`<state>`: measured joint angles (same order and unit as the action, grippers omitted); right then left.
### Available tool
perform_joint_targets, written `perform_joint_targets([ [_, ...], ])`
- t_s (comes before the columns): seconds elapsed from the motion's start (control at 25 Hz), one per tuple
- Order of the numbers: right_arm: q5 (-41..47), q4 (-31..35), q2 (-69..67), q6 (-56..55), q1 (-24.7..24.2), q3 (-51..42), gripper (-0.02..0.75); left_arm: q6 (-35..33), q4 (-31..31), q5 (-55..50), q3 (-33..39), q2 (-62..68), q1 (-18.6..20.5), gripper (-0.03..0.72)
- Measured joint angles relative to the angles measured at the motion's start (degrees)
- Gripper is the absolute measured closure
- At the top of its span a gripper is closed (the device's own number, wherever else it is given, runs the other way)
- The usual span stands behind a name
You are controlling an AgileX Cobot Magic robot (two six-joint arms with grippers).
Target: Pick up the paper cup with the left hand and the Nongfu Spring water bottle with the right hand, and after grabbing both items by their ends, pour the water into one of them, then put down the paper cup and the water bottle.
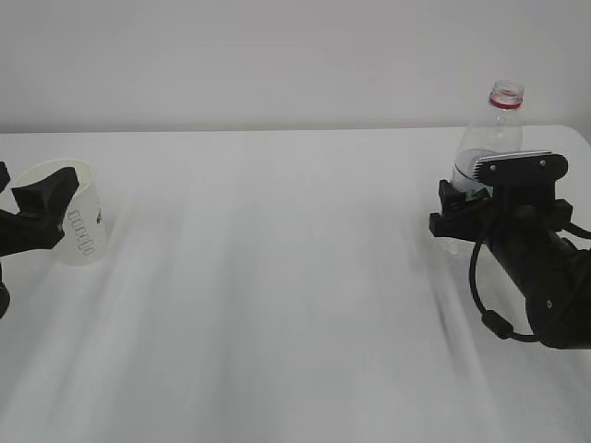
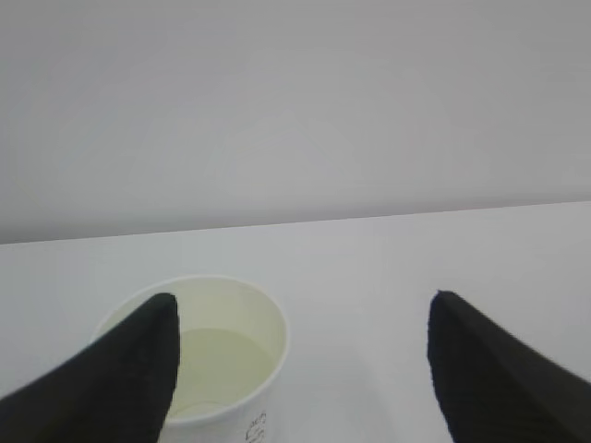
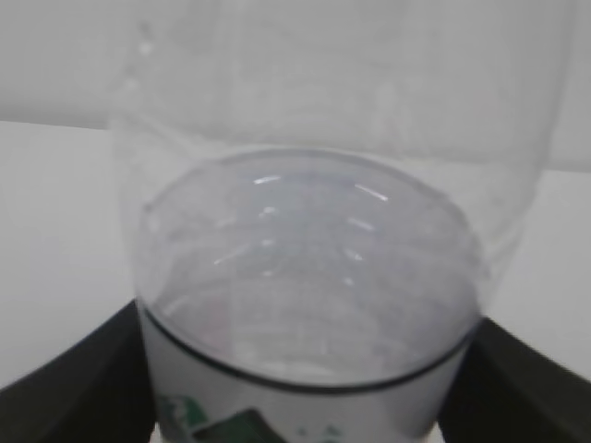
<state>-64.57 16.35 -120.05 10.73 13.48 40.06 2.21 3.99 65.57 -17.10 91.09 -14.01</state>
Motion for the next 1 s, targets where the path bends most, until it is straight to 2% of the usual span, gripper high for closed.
perform_joint_targets([
  [1.0,-1.8,-3.0,-0.7,-1.6,0.0,-1.9,0.13,0.0,-1.9,0.0,0.0,0.0,0.0,0.095],
])
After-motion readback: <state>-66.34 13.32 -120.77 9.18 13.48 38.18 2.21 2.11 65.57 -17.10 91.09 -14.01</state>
